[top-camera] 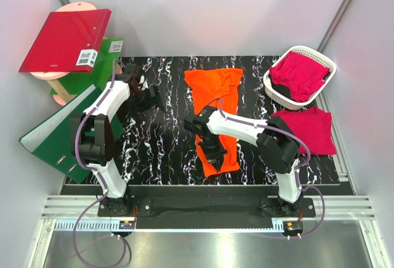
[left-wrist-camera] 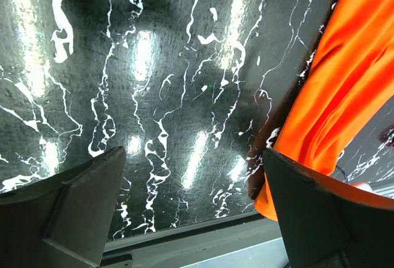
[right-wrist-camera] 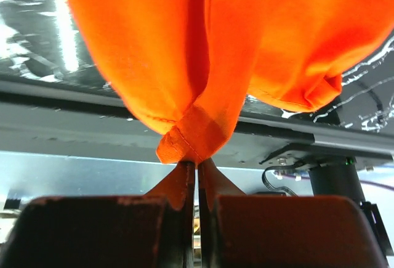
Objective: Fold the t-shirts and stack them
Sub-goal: Grab the bottom of the folded rectangular tshirt with both arms
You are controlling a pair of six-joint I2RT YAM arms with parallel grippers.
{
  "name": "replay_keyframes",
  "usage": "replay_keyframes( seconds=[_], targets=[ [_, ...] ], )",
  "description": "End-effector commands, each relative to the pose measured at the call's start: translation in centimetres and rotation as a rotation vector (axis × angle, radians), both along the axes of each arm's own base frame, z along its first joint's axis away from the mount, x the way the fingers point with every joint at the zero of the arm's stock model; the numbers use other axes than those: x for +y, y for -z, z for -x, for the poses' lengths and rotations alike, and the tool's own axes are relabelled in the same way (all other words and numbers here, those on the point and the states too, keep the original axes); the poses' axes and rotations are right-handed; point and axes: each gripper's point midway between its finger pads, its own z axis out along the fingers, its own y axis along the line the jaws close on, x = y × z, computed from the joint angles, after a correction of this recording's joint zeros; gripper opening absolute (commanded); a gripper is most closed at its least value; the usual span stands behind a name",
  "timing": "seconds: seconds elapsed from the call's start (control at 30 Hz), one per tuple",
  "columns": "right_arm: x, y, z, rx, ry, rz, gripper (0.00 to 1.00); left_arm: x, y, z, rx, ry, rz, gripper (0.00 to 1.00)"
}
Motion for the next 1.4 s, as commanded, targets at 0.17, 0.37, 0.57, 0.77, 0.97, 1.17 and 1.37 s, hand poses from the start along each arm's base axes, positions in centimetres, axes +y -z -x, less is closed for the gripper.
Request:
replay_keyframes(
  seconds=[0.17, 0.37, 0.57, 0.77, 0.97, 1.17, 1.37],
  targets=[
    [-2.5, 0.7, 0.0, -0.007, 0.056, 0.109, 0.23, -0.9, -1.0, -1.0, -0.043, 0.029, 0.042, 0.99],
    [-1.3, -3.8, -2.3, -0.155, 0.052, -0.02, 1.0, -1.5, -0.8, -0.3, -0.033, 0.05, 0.054, 0.99],
    [-0.6, -5.7, -4.3, -0.227, 0.019, -0.111, 0.99, -3.4, 0.5, 1.8, 0.008, 0.091, 0.048, 0.99],
    [0.9, -3.2, -3.7, -0.112, -0.032, -0.143, 0.69, -4.8, 1.0, 2.2, 0.019, 0.095, 0.053, 0.99],
    [0.9, -0.3, -3.5, -0.042, -0.074, -0.107, 0.45, -4.9, 0.2, 1.5, -0.008, 0.088, 0.051, 0.99],
    [0.0, 1.8, -3.3, 0.01, -0.087, -0.052, 0.3, -4.9, 0.0, 1.6, -0.007, 0.068, 0.053, 0.99],
    [-0.9, 3.2, -3.0, 0.038, -0.105, -0.014, 0.26, -4.8, 0.1, 1.7, -0.003, 0.063, 0.049, 0.99]
  ],
)
